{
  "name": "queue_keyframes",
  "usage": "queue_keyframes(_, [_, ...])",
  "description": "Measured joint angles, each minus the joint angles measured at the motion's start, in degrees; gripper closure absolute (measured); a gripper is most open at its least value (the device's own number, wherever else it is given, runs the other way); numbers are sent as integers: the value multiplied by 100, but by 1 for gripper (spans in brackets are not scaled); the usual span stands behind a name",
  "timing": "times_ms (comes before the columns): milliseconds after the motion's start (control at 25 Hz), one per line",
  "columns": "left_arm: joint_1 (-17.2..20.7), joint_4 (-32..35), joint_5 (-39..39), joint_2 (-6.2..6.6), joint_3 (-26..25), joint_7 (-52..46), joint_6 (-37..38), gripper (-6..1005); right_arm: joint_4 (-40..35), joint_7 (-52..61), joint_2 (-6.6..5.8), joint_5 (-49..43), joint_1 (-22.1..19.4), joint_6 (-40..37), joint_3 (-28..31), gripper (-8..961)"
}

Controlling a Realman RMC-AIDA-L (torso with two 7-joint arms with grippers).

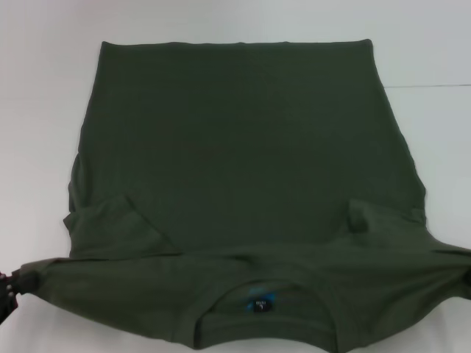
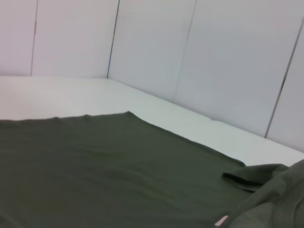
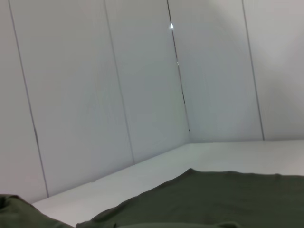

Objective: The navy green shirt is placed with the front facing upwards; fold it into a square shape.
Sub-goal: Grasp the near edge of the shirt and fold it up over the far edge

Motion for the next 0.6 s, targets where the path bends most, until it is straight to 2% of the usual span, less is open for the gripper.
queue_keyframes(360, [57,-9,-149,19,-205,-11,-74,973,27,1,-14,17,133,-21,404,907])
queue_keyframes(600, [-50,-234,-205,67,-400,-48,-366,973,76,0,1,17,331,20,477,907])
